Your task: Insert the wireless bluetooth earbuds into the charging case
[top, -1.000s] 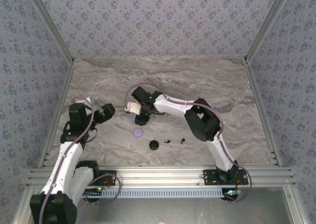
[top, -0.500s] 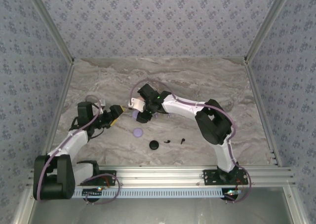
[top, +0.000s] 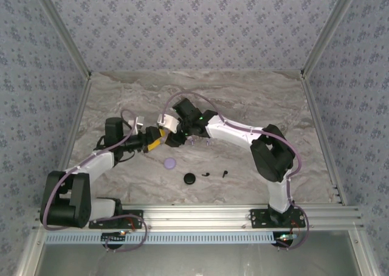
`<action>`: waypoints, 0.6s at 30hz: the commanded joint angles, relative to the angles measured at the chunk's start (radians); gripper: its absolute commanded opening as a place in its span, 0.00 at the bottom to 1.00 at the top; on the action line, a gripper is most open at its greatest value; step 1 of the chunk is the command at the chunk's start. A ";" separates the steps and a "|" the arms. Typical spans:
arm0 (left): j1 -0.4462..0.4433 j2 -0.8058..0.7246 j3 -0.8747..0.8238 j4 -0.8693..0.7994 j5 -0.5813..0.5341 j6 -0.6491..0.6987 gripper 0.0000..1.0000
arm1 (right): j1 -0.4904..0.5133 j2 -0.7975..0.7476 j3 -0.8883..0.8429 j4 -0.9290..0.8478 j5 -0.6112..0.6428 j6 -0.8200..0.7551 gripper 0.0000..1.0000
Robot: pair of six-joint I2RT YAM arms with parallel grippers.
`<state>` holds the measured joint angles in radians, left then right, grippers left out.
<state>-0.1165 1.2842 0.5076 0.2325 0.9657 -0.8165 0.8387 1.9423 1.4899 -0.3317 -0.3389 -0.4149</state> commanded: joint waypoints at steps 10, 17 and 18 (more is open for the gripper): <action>-0.024 0.012 0.039 0.051 0.053 0.009 0.47 | 0.013 -0.031 0.002 0.005 -0.047 0.016 0.45; -0.033 0.003 0.047 0.057 0.052 0.014 0.28 | 0.015 -0.025 0.013 -0.011 -0.048 0.010 0.46; -0.033 0.000 0.048 0.057 0.051 0.015 0.26 | 0.014 -0.025 0.015 -0.015 -0.049 0.011 0.47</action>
<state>-0.1322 1.2980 0.5137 0.2424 0.9676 -0.8154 0.8440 1.9320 1.4902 -0.3325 -0.3576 -0.4076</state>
